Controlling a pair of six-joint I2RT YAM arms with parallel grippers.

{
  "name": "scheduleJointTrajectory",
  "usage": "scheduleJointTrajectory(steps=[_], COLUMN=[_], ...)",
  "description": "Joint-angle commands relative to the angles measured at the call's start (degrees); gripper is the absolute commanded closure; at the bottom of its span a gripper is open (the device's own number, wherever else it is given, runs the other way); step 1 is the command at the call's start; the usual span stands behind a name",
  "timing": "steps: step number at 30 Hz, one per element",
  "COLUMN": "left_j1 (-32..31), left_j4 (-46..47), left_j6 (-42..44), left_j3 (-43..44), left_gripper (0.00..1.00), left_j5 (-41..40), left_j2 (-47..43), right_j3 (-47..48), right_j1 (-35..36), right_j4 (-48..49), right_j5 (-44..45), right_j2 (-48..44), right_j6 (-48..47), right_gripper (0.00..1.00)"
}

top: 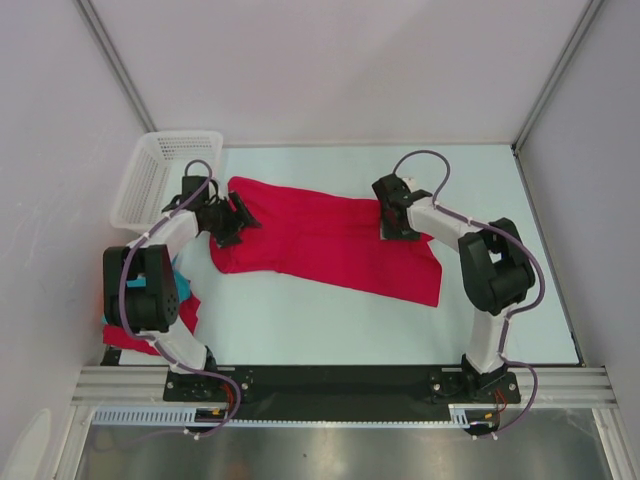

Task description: Fold and stack the t-shirts

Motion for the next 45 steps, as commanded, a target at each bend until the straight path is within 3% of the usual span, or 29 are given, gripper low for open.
scheduleJointTrajectory(steps=[1, 18, 23, 26, 27, 29, 30, 32, 40, 43, 44, 45], left_j1=[-0.40, -0.84, -1.19, -1.19, -1.19, -1.19, -1.19, -1.19, -3.39, -3.39, -3.30, -3.30], left_j4=[-0.46, -2.04, -2.31, -2.39, -2.22, -2.22, -2.22, -2.39, -7.04, -9.86, -10.30, -11.00], left_j6=[1.01, 0.92, 1.10, 1.10, 1.27, 1.27, 1.36, 1.36, 2.85, 4.17, 4.26, 4.26], left_j3=[1.37, 2.42, 2.95, 3.04, 3.13, 3.30, 3.30, 3.31, 5.94, 6.99, 7.17, 7.35], left_gripper=[0.24, 0.25, 0.32, 0.48, 0.66, 0.82, 0.94, 1.00, 0.97, 0.67, 0.48, 0.40], left_j5=[-1.67, -4.92, -5.36, -5.10, -4.75, -4.39, -4.39, -4.48, -10.43, -15.97, -17.04, -18.01], left_j2=[0.34, 4.56, 5.79, 6.49, 6.58, 6.93, 7.11, 6.85, 1.58, -0.53, -0.80, -0.89], right_j3=[4.10, 9.21, 8.77, 8.94, 9.03, 9.03, 8.86, 8.59, 5.95, 5.69, 5.52, 5.25], right_j1=[-0.51, -4.02, -5.43, -5.96, -5.96, -5.96, -5.96, -5.95, -5.78, -5.52, -5.43, -5.25], right_j4=[1.68, 3.70, 4.93, 5.37, 5.46, 5.63, 5.55, 5.19, 5.37, 4.84, 4.93, 4.93], right_j5=[-0.38, -1.79, -2.75, -3.54, -3.80, -4.51, -4.68, -5.12, -5.04, -4.86, -4.86, -4.95], right_j2=[2.33, 9.28, 9.72, 10.25, 10.25, 10.08, 9.90, 8.94, 3.49, 2.87, 2.52, 2.43], right_j6=[-1.20, -4.36, -4.98, -5.51, -5.60, -5.86, -5.77, -5.69, -6.13, -6.21, -6.04, -6.04], right_gripper=[0.42, 0.42, 0.43, 0.47, 0.57, 0.75, 0.94, 1.00, 1.00, 1.00, 1.00, 1.00])
